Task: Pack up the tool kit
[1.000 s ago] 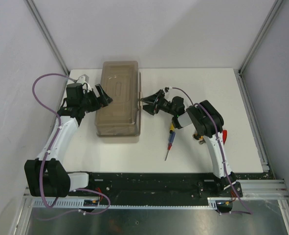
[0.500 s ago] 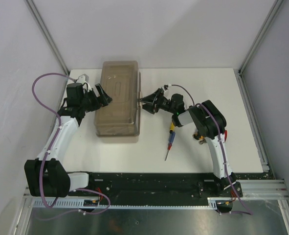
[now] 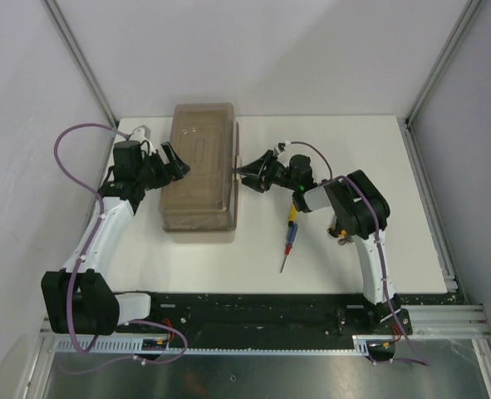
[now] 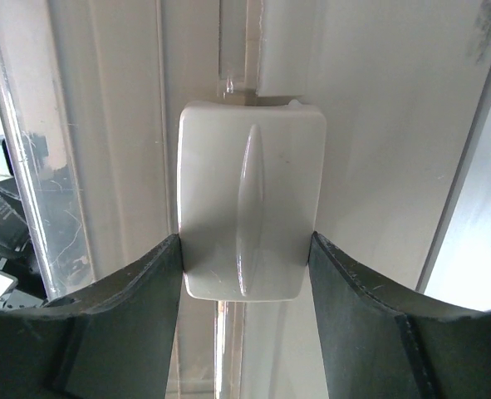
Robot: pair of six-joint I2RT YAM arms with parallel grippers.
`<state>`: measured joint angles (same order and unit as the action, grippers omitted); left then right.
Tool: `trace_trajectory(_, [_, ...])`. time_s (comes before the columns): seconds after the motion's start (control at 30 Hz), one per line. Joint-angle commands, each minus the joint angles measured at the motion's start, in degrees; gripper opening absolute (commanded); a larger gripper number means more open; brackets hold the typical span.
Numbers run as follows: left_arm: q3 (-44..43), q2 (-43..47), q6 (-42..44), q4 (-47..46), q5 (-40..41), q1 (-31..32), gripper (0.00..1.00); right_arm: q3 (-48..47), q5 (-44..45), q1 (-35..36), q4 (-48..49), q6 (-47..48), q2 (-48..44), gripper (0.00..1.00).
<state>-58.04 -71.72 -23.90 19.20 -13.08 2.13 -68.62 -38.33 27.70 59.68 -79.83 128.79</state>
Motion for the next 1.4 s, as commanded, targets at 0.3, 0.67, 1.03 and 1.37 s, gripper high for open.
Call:
trace_trajectory(0.3, [1.07,-1.04,2.67,1.65,0.14,2.8,0.89,-2.44,0.74,2.44,-7.75,7.73,-8.56,0.48])
trace_trajectory(0.67, [1.11,-0.86,3.11,2.09,2.03,3.22,0.89,-2.4,2.14,2.26,-12.32,10.34,-11.35,0.49])
trace_trajectory(1.03, [1.26,-0.69,3.16,2.46,3.59,3.32,0.9,-3.36,5.83,2.59,-24.81,18.28,-15.72,0.59])
trace_trajectory(1.37, [1.33,-0.17,3.42,2.62,4.66,3.33,0.91,-2.64,5.51,2.44,-22.89,16.69,-16.05,0.85])
